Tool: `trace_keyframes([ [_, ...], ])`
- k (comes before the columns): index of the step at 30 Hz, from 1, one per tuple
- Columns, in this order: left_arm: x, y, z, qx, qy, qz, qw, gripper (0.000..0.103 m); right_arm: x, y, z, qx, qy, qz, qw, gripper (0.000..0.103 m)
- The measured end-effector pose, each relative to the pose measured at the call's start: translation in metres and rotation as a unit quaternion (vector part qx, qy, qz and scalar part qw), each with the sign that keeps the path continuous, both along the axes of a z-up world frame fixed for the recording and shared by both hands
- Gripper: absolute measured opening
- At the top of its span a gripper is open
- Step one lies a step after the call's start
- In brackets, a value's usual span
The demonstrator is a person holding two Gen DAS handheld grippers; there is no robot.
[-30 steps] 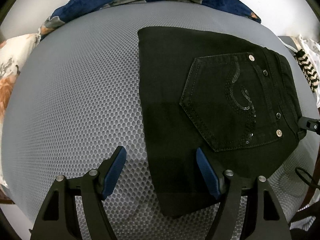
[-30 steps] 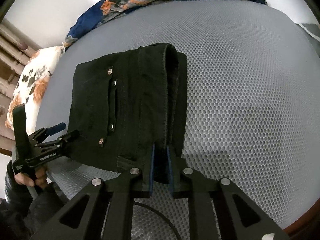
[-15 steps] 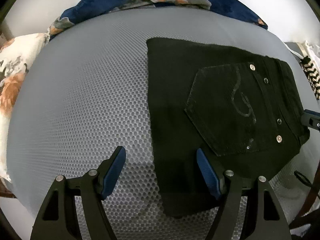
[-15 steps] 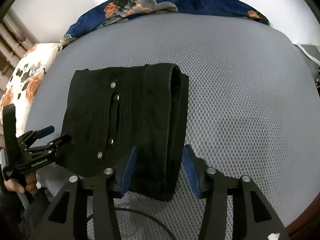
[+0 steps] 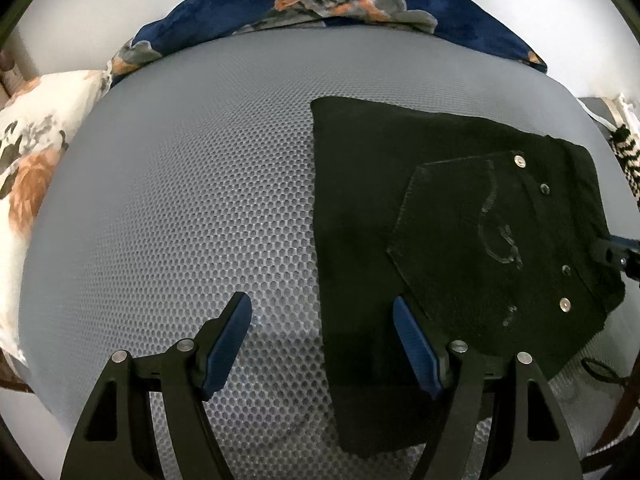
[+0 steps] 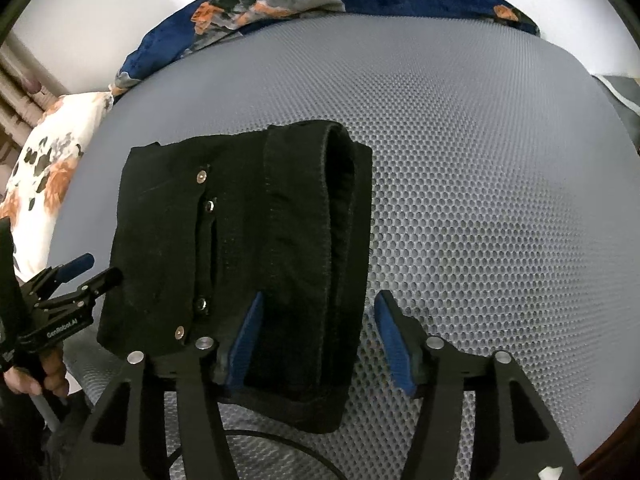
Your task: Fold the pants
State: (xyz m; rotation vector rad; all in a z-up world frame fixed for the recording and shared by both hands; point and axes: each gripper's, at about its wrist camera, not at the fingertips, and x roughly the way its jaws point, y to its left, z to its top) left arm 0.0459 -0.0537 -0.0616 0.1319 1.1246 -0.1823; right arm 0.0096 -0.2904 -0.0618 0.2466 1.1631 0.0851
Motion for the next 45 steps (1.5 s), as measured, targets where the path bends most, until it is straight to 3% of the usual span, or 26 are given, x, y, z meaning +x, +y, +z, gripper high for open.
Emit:
trace_keyframes([
  [11,0.011,0.007,-0.012,-0.031,0.031,0.014,0.9989,0.079,0.013,-0.009,-0.015,0.046,0.021,0.026,0.998,0.055],
  [16,0.016,0.01,-0.015,-0.045,0.045,0.021,0.9978,0.08,0.023,-0.019,-0.024,0.1,0.035,0.046,0.993,0.055],
  [22,0.02,0.014,-0.018,-0.066,0.066,0.032,0.9951,0.08,0.029,-0.027,-0.031,0.132,0.044,0.073,0.988,0.055],
  [30,0.022,0.014,-0.018,-0.08,0.08,0.032,0.9931,0.072,0.034,-0.04,-0.035,0.169,0.047,0.099,0.98,0.055],
  [45,0.026,0.011,-0.018,-0.082,0.082,0.024,0.9929,0.07,0.038,-0.076,-0.042,0.237,0.046,0.119,0.963,0.055],
])
